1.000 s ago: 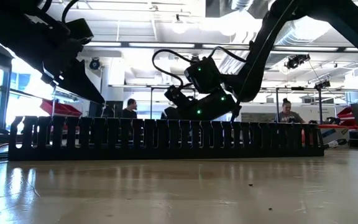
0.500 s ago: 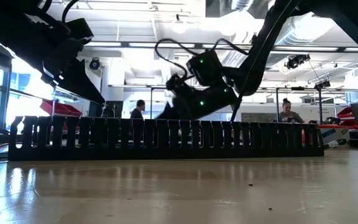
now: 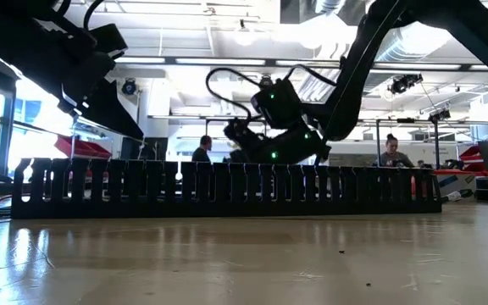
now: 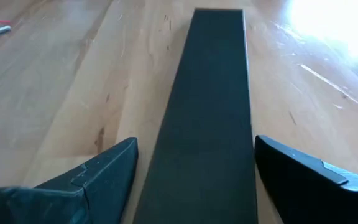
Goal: Ziptie cables
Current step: Close the black cable duct
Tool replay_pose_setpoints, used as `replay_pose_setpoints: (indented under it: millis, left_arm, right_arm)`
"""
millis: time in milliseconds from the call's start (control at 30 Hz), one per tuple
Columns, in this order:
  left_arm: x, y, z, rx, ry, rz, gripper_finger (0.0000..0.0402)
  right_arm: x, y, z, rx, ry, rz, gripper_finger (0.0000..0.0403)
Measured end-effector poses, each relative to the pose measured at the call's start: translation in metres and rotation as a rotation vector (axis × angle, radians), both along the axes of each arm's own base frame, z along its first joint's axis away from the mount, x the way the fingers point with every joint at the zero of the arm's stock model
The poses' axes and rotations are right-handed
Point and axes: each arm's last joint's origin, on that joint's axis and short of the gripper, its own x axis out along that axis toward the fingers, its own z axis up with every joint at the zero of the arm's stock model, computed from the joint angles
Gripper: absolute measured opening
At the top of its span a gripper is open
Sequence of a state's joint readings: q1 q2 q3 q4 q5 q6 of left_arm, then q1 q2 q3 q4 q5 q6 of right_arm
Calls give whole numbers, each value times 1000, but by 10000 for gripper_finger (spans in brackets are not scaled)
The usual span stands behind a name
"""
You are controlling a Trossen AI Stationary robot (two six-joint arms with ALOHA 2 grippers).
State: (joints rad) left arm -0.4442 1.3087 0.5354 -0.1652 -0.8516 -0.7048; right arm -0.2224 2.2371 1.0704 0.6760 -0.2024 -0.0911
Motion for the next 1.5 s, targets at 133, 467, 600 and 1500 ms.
replay_pose_setpoints:
  millis: [133, 467, 600, 1500]
  left_arm:
    - [0, 0, 0, -6, -5, -1, 0]
    - [1, -1, 1, -18, -19, 6, 0]
    - [4, -2, 6, -19, -29, 1, 0]
    - [-53, -15, 91, 82, -281, -79, 0]
  right_arm:
    - [0, -1, -8, -2, 28, -17, 309]
    - [-3, -3, -38, 0, 80, -17, 227]
    - [-3, -3, -39, -6, 69, -20, 214]
    - [-21, 53, 112, -18, 30, 250, 214]
